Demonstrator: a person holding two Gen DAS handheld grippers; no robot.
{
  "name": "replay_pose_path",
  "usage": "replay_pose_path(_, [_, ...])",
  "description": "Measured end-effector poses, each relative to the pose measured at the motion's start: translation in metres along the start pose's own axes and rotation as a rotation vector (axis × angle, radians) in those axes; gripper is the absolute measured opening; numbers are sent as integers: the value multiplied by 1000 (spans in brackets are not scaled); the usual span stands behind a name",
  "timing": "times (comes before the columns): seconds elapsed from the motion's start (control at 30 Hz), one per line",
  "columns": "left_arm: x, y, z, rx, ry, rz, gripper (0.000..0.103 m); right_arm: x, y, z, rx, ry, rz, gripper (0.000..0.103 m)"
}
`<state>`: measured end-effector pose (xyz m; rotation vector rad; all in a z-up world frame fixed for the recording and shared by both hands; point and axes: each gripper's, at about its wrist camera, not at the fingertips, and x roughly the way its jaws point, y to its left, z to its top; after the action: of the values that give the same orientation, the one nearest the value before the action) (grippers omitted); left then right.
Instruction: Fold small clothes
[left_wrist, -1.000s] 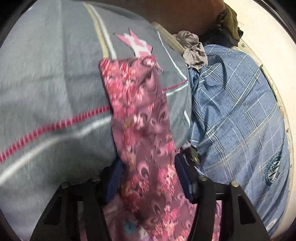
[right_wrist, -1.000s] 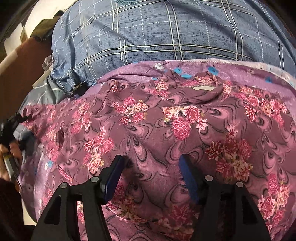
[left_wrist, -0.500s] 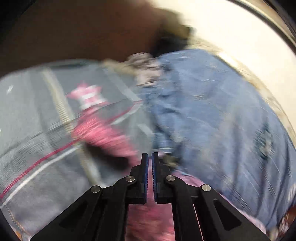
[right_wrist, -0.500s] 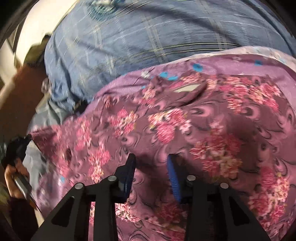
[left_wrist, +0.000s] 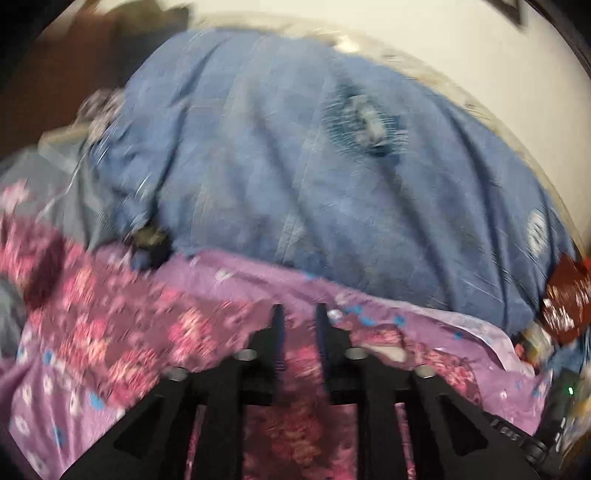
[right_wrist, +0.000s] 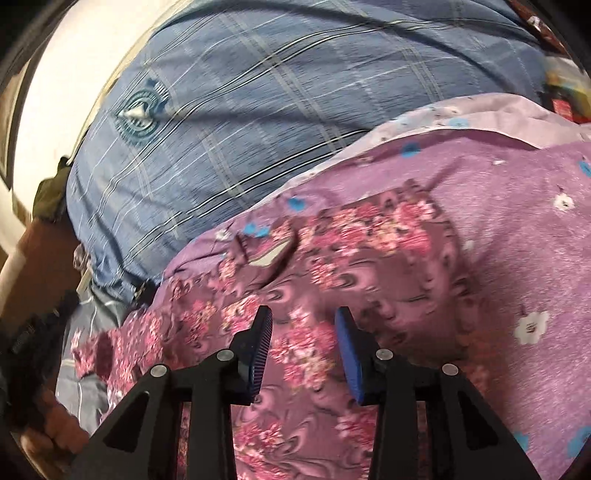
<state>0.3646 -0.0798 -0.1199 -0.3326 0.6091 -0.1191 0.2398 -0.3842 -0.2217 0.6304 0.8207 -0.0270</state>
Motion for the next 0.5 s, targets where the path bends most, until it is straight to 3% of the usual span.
replay_pose_path(0.13, [-16, 78, 15, -224, -77, 206, 55, 2, 0, -2, 5, 19, 13, 38])
replay_pose_path(0.2, [-30, 123, 23, -328, -116, 331, 55, 4, 5, -4, -16, 23, 6, 38])
replay_pose_path(0.27, [-41, 163, 28, -435, -127, 405, 55, 7, 8, -7, -37, 24, -9, 38])
replay_pose_path(0.37, [-51, 210, 30, -601, -127, 417, 56, 14, 8, -8, -32, 33, -22, 38])
replay_pose_path(0.5, [-46, 242, 30, -677, -96, 378, 56, 26, 16, -12, -47, 45, -38, 38])
